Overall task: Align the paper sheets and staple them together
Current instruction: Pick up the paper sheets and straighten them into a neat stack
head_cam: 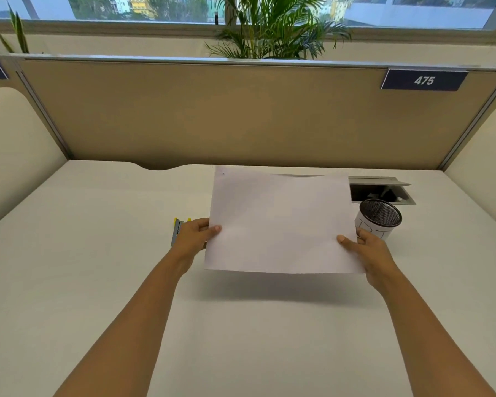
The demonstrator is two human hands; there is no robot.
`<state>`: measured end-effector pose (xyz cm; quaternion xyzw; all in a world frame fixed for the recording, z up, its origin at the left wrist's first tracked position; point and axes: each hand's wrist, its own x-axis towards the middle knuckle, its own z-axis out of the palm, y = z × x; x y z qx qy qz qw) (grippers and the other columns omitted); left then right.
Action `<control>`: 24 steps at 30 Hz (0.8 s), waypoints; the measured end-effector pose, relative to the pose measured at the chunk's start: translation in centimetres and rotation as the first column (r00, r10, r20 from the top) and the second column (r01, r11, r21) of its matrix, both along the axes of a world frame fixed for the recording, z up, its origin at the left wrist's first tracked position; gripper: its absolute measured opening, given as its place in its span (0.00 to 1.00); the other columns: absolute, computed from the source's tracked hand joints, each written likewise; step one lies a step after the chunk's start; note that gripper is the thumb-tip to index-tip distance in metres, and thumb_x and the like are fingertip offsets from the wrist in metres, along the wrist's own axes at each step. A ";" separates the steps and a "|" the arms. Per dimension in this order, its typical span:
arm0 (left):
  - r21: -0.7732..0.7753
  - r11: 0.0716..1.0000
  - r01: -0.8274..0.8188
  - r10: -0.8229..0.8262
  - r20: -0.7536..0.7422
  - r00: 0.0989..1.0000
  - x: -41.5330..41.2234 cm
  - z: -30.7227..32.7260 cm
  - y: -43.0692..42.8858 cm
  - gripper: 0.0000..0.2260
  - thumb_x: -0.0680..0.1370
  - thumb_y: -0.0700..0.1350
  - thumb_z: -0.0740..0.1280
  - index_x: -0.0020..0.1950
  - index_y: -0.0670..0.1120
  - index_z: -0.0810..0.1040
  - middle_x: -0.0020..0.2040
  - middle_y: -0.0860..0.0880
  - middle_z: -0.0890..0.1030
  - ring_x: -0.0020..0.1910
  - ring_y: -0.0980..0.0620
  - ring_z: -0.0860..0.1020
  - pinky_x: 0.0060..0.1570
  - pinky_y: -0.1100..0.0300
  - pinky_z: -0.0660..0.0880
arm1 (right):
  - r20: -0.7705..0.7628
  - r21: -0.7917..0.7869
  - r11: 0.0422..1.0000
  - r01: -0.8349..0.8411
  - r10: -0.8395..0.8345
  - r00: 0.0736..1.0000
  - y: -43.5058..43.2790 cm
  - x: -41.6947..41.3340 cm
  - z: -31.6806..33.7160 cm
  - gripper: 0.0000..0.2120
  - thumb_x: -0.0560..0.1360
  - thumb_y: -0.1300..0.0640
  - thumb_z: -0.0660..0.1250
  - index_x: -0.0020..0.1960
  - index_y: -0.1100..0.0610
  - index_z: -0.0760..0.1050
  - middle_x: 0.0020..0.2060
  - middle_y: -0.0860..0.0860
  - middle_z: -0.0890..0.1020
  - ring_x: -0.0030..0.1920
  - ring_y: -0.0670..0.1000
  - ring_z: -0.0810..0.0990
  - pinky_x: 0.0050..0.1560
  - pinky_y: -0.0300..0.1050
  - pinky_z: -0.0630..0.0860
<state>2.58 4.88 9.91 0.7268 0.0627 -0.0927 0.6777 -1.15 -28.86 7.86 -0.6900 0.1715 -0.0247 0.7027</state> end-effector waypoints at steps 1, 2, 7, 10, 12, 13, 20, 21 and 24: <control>-0.012 1.000 0.005 -0.005 -0.025 1.000 0.1 0.2 0.1 0.12 0.76 0.38 0.65 0.60 0.38 0.76 0.46 0.49 0.81 0.46 0.50 0.79 0.50 0.60 0.76 | -0.020 0.007 1.000 -0.012 0.012 1.000 -0.2 0.2 0.1 0.15 0.72 0.64 0.69 0.58 0.59 0.76 0.47 0.54 0.83 0.36 0.45 0.84 0.36 0.37 0.81; -0.027 1.000 0.004 -0.005 -0.046 0.999 0.2 0.4 0.2 0.13 0.76 0.37 0.65 0.61 0.38 0.75 0.46 0.49 0.81 0.45 0.51 0.79 0.50 0.60 0.76 | -0.036 0.015 1.000 -0.018 0.019 0.999 -0.3 0.4 0.3 0.16 0.71 0.64 0.69 0.59 0.60 0.76 0.48 0.54 0.83 0.37 0.45 0.84 0.37 0.37 0.82; -0.081 0.996 -0.028 0.019 -0.111 0.994 0.4 0.8 0.2 0.15 0.76 0.37 0.64 0.62 0.36 0.73 0.45 0.49 0.80 0.44 0.52 0.79 0.47 0.61 0.76 | -0.081 0.045 0.999 -0.003 0.007 0.997 -0.2 0.9 0.9 0.18 0.71 0.65 0.69 0.60 0.62 0.75 0.51 0.58 0.82 0.43 0.53 0.82 0.42 0.41 0.81; -0.103 0.994 -0.039 0.025 -0.134 0.991 0.5 1.0 0.3 0.16 0.76 0.38 0.65 0.63 0.36 0.73 0.46 0.48 0.81 0.45 0.51 0.79 0.47 0.60 0.76 | -0.087 0.050 0.999 0.001 0.004 0.996 -0.2 1.1 1.1 0.19 0.71 0.65 0.69 0.61 0.62 0.74 0.54 0.59 0.81 0.46 0.56 0.81 0.48 0.46 0.80; -0.108 0.994 -0.035 0.018 -0.150 0.989 0.5 1.3 0.4 0.15 0.76 0.38 0.65 0.63 0.36 0.74 0.47 0.48 0.81 0.47 0.50 0.79 0.47 0.58 0.76 | -0.082 0.041 0.999 0.008 -0.004 0.997 -0.2 1.1 1.5 0.18 0.71 0.65 0.69 0.61 0.62 0.74 0.55 0.59 0.81 0.46 0.57 0.81 0.48 0.46 0.80; -0.107 0.994 -0.028 0.010 -0.162 0.987 0.6 1.5 0.5 0.15 0.76 0.39 0.65 0.63 0.36 0.74 0.48 0.47 0.81 0.48 0.48 0.79 0.48 0.57 0.76 | -0.080 0.034 0.999 0.009 -0.006 0.997 -0.2 1.1 1.6 0.18 0.71 0.65 0.69 0.61 0.62 0.74 0.55 0.59 0.81 0.47 0.57 0.81 0.49 0.48 0.80; -0.059 0.998 -0.016 0.004 -0.196 0.981 1.0 3.0 0.9 0.15 0.76 0.37 0.65 0.62 0.36 0.74 0.52 0.43 0.80 0.50 0.45 0.79 0.52 0.54 0.74 | -0.063 0.052 0.998 0.021 -0.018 0.998 0.3 1.4 3.1 0.17 0.72 0.66 0.68 0.60 0.59 0.73 0.52 0.57 0.80 0.44 0.53 0.80 0.45 0.45 0.81; -0.051 0.998 -0.032 0.021 -0.194 0.981 1.2 3.2 0.9 0.15 0.76 0.37 0.65 0.63 0.36 0.74 0.53 0.43 0.80 0.50 0.45 0.78 0.52 0.54 0.74 | -0.069 0.043 0.999 0.029 -0.026 0.997 0.4 1.5 3.1 0.18 0.72 0.65 0.68 0.61 0.61 0.73 0.52 0.57 0.80 0.44 0.54 0.80 0.47 0.47 0.81; -0.034 0.998 -0.052 0.045 -0.196 0.980 1.7 3.9 1.2 0.16 0.76 0.37 0.66 0.63 0.35 0.73 0.55 0.42 0.79 0.51 0.45 0.78 0.52 0.54 0.75 | -0.077 0.034 0.999 0.035 -0.032 0.997 0.8 1.7 3.4 0.20 0.71 0.64 0.70 0.63 0.62 0.73 0.55 0.59 0.81 0.47 0.57 0.80 0.53 0.52 0.79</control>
